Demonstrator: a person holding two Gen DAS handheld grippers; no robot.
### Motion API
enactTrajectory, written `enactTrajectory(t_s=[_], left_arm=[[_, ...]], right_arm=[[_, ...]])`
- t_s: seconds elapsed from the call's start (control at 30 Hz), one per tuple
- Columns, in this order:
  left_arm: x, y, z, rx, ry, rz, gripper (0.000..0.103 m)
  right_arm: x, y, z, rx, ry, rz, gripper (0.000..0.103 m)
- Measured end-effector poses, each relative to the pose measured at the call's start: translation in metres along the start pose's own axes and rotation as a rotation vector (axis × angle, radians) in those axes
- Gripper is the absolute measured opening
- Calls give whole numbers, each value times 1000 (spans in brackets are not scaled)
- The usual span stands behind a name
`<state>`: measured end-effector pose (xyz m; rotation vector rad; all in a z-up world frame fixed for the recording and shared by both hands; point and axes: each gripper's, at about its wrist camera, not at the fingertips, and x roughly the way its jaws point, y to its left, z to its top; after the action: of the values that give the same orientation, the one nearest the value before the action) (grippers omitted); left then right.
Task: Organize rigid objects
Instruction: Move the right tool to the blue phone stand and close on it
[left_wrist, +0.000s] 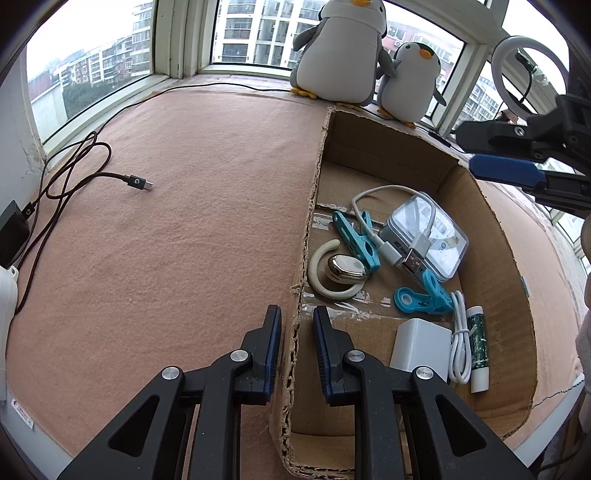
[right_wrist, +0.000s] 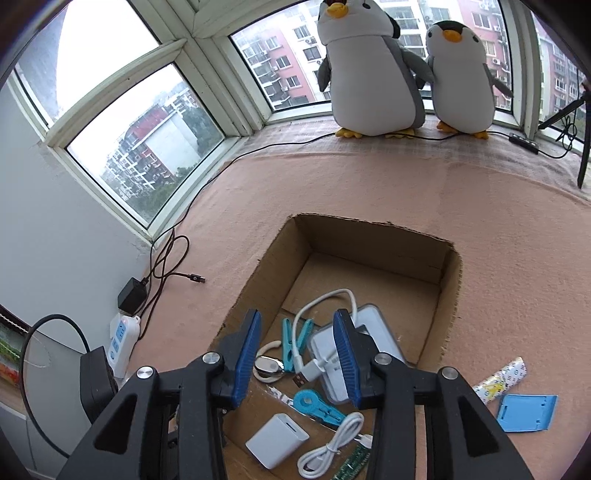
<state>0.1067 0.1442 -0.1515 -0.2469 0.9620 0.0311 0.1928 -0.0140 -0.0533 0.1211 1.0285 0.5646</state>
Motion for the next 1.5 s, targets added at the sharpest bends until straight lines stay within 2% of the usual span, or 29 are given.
enactTrajectory(t_s=[0.37,0.63,0.77,0.87,1.07,1.5], left_arm=[[0,1,0,-1,0,-1,20],[0,1,0,1,0,-1,20],[0,1,0,1,0,-1,20],[0,0,0,3,1,0,20],[-1,1,2,3,2,3,20],[1,1,3,9,4,12,20]], right_arm=[[-36,-44,-20,27,-7,-62,39],[-64,-103,-40,65,5,-194,40],[-63,-128,-50,83,37,-247,40],[-56,-139,-57,35,69,-286,40],[-44,-161,-60,2,130,-248,40],[-24,-192,-54,25,181,-125,40]])
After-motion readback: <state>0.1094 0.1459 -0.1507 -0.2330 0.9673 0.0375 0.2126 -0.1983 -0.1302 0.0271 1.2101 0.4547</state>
